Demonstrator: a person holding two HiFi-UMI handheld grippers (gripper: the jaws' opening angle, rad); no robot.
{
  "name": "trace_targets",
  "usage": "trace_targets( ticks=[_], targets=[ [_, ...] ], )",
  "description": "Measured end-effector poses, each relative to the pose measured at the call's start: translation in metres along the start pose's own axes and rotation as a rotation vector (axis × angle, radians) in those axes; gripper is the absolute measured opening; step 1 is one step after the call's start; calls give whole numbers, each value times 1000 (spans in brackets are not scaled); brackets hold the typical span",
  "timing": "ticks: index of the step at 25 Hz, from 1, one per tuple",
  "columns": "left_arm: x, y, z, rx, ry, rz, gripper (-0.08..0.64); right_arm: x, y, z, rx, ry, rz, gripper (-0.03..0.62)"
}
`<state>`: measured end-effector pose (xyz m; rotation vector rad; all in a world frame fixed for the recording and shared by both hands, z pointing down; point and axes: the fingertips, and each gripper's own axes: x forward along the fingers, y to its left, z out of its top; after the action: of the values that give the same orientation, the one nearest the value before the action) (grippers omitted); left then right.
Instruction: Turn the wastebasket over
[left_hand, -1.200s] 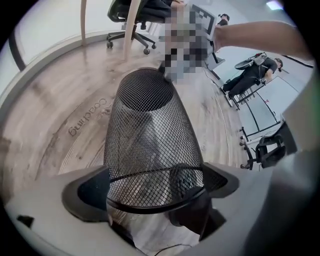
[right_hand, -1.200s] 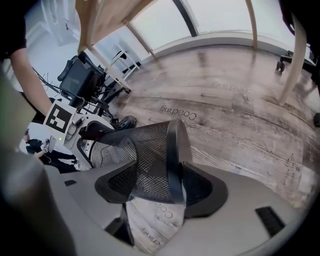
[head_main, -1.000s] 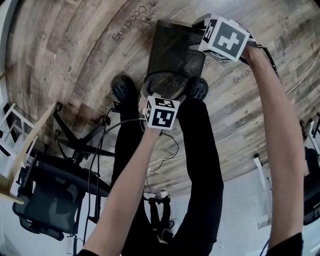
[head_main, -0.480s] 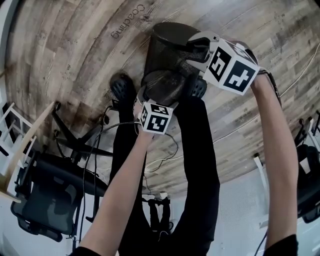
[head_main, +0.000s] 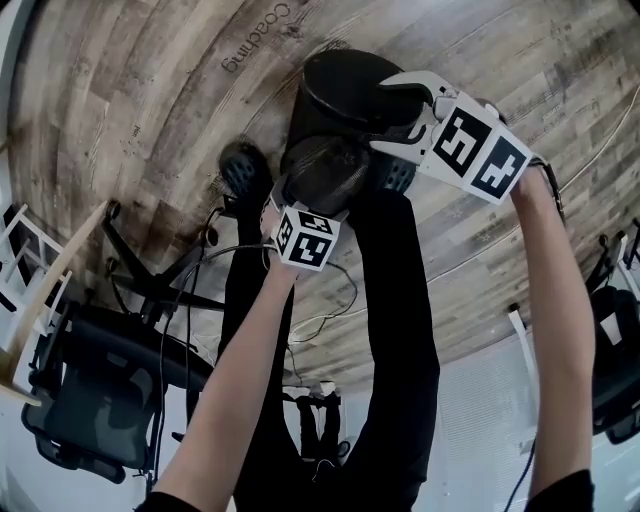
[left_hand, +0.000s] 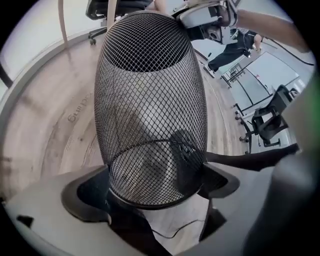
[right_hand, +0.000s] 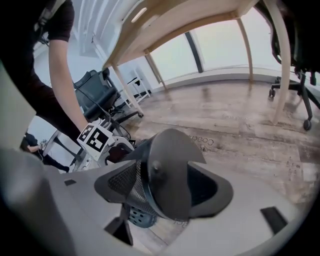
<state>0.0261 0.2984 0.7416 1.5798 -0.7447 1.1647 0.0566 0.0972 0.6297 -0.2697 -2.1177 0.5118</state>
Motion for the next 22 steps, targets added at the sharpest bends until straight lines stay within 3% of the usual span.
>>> trace_targets(
  ticks=[6,9,15,22],
  targets=[
    [1,1,-4,53,13,-4,563,9,13,-24,41,54,77,333],
    [5,1,-8,47,9,-13,563,10,22,-15,5,-2,80,336],
    [18,12,21,37,-19,-4,561,-5,13,12,-49,-94,13,336],
    [22,51,66,108,-29,75,561,-19,-12,29,-111,-135,-123,334]
  ],
)
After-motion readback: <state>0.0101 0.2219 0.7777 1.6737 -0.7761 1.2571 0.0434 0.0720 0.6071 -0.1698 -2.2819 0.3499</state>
